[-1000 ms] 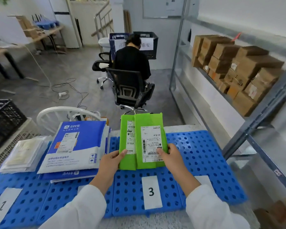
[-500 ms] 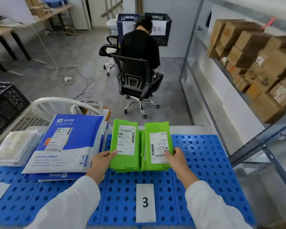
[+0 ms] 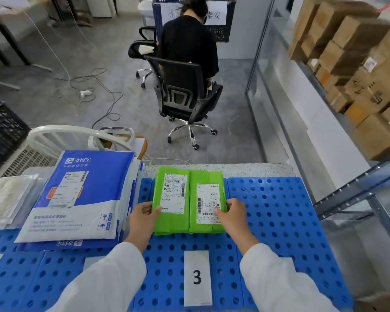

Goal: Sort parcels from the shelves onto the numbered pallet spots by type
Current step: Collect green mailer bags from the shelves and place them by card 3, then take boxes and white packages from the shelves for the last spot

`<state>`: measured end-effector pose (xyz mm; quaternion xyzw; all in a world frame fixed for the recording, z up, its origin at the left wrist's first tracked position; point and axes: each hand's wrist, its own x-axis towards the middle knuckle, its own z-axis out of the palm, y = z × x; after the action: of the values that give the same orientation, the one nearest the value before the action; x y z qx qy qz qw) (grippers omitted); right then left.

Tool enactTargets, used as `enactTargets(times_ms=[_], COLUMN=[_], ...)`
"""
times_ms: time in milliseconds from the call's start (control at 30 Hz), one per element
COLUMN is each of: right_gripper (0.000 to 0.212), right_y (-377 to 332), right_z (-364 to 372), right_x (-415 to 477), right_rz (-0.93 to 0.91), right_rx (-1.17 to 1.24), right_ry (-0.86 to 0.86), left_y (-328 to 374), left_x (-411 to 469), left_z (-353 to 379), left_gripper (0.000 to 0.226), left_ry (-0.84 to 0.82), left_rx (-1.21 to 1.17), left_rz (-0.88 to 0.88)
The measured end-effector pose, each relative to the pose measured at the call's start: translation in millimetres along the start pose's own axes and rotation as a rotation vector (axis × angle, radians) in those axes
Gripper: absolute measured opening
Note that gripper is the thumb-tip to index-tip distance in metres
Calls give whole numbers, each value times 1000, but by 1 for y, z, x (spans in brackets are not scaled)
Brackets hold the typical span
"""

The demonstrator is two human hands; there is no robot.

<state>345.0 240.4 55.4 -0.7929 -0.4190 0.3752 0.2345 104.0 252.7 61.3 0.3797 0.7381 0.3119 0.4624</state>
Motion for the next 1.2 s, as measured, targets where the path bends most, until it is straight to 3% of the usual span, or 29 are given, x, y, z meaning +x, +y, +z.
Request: enactTargets(times_ms=[133,267,367,600,800,1000,1200], right_gripper=[26,25,33,42,49,53,40], right_y=[-9,-29,-57,-117,-154,-146,-115], right_z=[-14,-29,-39,-78,-129,-172,-207], right_x=[-4,-19,-37,-96,-172,-271,-378], right_rz=[-83,-211,-311,-523,-513,-408,-248], right_rx=[-47,-112,-212,-443,-460,-506,-547], right_ry=[26,35,19,137,309,505,650], left_y=[14,42,68,128,180,221,234], left_x=[-7,-15,-25,-59,-94,-162,-252], left_z=[-11,-31,-41,-73,-109,-115,-98], left_gripper=[60,51,35,49,53,56,60], left_ry=[-33,-75,-137,-193,-209,-318,-470], left_rx=[-52,74,218,521,718,579,684], left_rz=[43,199,381,841,1247,1448,1669])
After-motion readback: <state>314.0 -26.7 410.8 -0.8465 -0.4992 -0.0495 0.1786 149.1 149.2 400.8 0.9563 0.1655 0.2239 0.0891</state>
